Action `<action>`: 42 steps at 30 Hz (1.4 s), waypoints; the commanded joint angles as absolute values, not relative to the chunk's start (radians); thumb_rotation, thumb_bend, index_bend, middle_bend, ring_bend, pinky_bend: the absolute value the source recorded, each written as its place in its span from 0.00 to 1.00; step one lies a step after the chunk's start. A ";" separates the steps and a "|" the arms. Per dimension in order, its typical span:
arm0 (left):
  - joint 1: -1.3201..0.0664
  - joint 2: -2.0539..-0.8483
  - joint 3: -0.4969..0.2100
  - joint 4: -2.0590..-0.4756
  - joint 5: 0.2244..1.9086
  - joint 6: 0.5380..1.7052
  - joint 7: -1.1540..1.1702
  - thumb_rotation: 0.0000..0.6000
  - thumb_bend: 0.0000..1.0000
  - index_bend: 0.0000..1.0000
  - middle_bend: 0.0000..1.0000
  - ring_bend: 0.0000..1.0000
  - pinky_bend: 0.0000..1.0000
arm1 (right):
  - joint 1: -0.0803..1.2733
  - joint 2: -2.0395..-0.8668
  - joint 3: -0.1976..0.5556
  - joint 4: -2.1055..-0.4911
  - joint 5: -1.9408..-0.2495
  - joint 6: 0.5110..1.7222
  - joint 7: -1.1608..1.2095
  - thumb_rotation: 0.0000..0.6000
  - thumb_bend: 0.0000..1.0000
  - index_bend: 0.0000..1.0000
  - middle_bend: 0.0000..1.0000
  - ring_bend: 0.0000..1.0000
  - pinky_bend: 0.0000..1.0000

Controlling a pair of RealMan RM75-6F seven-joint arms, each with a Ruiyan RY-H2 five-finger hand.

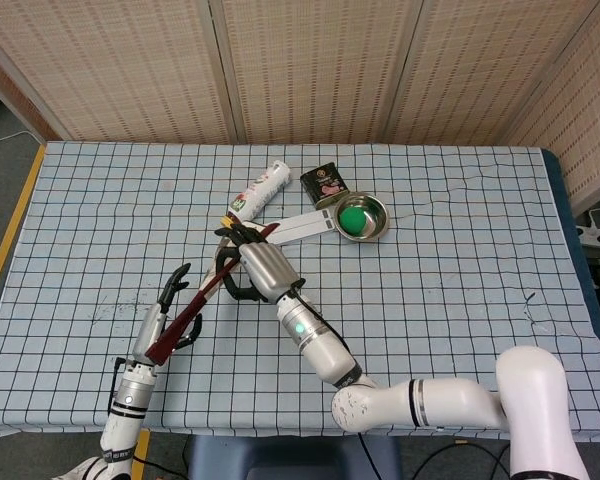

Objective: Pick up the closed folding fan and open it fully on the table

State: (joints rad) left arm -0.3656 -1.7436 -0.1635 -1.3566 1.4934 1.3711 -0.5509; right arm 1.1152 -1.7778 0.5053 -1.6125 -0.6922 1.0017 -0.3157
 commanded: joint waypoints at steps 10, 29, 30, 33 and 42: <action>-0.385 -1.819 -0.214 -1.336 1.428 1.368 -0.527 0.86 0.47 0.00 0.00 0.00 0.14 | 1.155 -1.836 0.511 -1.574 -0.676 1.025 -0.308 1.00 0.71 0.69 0.11 0.00 0.07; -0.372 -1.926 -0.288 -1.345 1.331 1.405 -0.519 1.00 0.46 0.35 0.00 0.00 0.14 | 1.155 -1.888 0.491 -1.524 -0.731 1.049 -0.278 1.00 0.71 0.69 0.11 0.00 0.07; -0.371 -1.925 -0.290 -1.352 1.327 1.401 -0.522 1.00 0.46 0.35 0.00 0.00 0.14 | 1.154 -1.891 0.490 -1.520 -0.739 1.052 -0.275 1.00 0.71 0.69 0.11 0.00 0.07; -0.366 -1.913 -0.285 -1.384 1.317 1.382 -0.532 0.98 0.46 0.28 0.00 0.00 0.14 | 1.148 -1.904 0.489 -1.509 -0.761 1.063 -0.259 1.00 0.71 0.69 0.11 0.00 0.07; -0.342 -1.871 -0.253 -1.448 1.320 1.349 -0.594 0.86 0.46 0.07 0.00 0.00 0.14 | 1.136 -1.932 0.486 -1.466 -0.814 1.066 -0.219 1.00 0.71 0.69 0.11 0.00 0.07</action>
